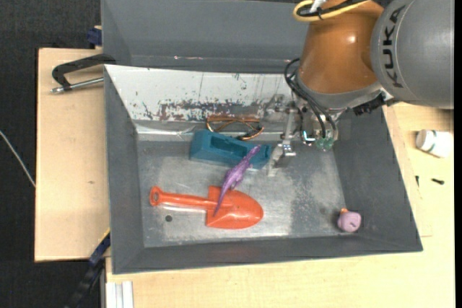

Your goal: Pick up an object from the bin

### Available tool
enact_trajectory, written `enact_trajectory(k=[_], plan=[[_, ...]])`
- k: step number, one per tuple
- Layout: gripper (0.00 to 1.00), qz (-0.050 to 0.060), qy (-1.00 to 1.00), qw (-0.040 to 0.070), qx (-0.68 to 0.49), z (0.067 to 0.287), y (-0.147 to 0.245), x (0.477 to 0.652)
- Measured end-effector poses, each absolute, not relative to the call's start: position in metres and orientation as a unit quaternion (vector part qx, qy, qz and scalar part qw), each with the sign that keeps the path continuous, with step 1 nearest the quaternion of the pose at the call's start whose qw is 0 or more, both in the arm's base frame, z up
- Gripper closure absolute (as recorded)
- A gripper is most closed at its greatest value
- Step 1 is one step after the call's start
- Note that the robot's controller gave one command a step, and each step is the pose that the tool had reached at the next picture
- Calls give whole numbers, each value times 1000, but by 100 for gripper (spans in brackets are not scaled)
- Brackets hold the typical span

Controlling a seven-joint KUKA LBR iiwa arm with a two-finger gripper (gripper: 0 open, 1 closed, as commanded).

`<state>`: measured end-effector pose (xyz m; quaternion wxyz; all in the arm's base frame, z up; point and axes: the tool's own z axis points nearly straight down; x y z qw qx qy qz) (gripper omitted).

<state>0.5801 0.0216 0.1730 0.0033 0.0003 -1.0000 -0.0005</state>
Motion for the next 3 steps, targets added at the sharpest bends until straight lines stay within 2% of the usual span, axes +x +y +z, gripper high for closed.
enact_trajectory(k=[1, 2, 3], plan=[[0, -1, -1000, -1, 0, 177, 22, 582], [0, 0, -1000, -5, 9, 133, 31, 591], [0, -1, -1000, -4, 7, 82, 34, 600]])
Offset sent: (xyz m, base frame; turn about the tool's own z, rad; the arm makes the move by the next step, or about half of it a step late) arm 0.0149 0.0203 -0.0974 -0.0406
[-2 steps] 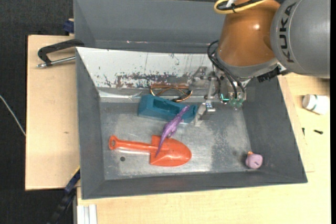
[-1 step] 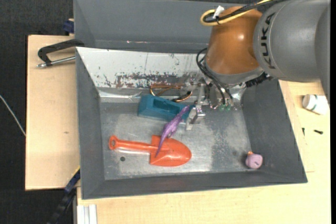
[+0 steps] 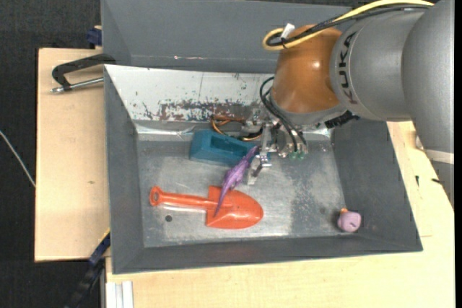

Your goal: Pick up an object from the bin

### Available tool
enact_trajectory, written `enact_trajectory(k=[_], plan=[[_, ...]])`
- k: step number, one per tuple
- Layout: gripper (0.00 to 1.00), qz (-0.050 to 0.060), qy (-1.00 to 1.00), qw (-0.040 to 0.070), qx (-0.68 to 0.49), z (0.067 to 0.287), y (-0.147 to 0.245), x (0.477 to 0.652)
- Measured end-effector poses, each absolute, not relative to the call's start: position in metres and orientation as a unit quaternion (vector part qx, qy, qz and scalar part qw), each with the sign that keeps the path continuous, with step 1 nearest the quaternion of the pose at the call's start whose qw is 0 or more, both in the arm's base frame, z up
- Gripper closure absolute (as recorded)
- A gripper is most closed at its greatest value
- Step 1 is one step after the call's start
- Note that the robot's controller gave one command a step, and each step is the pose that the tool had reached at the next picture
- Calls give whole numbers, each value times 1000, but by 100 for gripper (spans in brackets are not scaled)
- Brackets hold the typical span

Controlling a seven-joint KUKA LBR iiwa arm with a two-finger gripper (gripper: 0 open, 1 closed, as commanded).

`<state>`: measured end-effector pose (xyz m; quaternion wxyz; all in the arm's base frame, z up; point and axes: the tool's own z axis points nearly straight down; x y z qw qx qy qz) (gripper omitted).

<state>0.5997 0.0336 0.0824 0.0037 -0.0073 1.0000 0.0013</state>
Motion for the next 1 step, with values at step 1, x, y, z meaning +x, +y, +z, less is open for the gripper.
enact_trajectory(k=[1], plan=[[100, 1, 1000, 13, -5, 90, 33, 604]])
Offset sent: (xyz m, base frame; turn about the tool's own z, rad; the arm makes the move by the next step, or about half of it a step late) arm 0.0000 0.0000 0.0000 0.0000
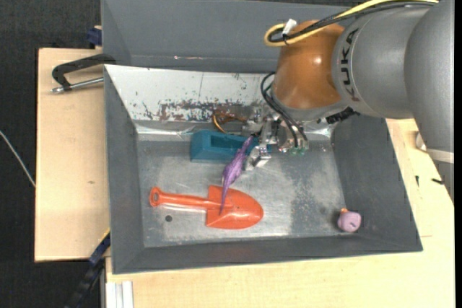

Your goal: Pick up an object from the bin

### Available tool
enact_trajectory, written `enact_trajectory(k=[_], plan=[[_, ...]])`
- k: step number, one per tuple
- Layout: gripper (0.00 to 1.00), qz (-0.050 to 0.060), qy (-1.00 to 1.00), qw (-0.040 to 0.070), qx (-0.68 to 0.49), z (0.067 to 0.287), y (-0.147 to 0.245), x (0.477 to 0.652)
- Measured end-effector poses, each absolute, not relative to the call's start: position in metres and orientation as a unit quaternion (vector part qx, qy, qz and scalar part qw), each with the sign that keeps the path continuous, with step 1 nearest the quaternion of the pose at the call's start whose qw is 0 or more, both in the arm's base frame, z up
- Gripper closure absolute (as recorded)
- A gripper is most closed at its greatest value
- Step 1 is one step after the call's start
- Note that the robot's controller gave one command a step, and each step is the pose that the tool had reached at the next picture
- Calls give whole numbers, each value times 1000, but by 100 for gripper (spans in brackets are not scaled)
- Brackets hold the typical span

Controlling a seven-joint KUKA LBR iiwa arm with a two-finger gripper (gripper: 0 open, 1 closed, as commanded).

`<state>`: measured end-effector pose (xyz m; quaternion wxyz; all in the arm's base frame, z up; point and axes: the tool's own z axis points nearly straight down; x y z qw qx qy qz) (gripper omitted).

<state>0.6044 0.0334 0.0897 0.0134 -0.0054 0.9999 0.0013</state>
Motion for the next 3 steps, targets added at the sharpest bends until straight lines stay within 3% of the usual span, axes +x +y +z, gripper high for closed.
enact_trajectory(k=[2, 3], plan=[[100, 1, 1000, 13, -5, 91, 34, 604], [100, 1, 1000, 4, 13, 116, 17, 598]])
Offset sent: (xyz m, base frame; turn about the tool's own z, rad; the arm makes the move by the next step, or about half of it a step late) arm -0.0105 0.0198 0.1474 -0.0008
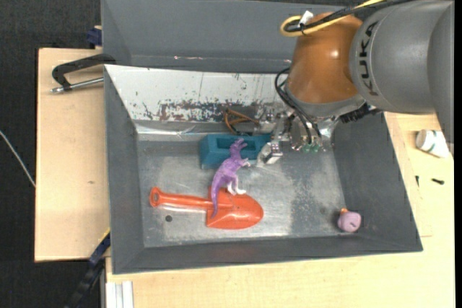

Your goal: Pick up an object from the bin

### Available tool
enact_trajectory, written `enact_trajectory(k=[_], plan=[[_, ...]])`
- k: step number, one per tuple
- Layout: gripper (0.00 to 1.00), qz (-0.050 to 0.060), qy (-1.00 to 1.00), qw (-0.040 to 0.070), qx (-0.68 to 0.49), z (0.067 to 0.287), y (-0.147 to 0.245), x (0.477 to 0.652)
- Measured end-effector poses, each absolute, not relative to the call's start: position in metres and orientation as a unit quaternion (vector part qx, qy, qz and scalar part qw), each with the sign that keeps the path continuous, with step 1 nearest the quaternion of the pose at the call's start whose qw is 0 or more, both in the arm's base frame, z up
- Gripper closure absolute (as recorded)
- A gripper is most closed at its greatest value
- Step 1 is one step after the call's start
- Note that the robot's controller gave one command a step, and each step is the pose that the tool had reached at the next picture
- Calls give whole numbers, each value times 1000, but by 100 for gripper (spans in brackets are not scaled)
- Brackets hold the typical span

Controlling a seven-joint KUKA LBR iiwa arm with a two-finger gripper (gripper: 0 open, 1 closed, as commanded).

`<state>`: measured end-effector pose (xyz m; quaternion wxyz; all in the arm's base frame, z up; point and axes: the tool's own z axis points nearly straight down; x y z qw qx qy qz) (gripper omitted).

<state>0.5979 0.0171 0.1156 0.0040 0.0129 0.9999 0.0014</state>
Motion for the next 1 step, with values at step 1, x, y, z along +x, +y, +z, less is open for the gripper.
enact_trajectory(k=[1], plan=[[100, 0, 1000, -4, 4, 149, 27, 591]])
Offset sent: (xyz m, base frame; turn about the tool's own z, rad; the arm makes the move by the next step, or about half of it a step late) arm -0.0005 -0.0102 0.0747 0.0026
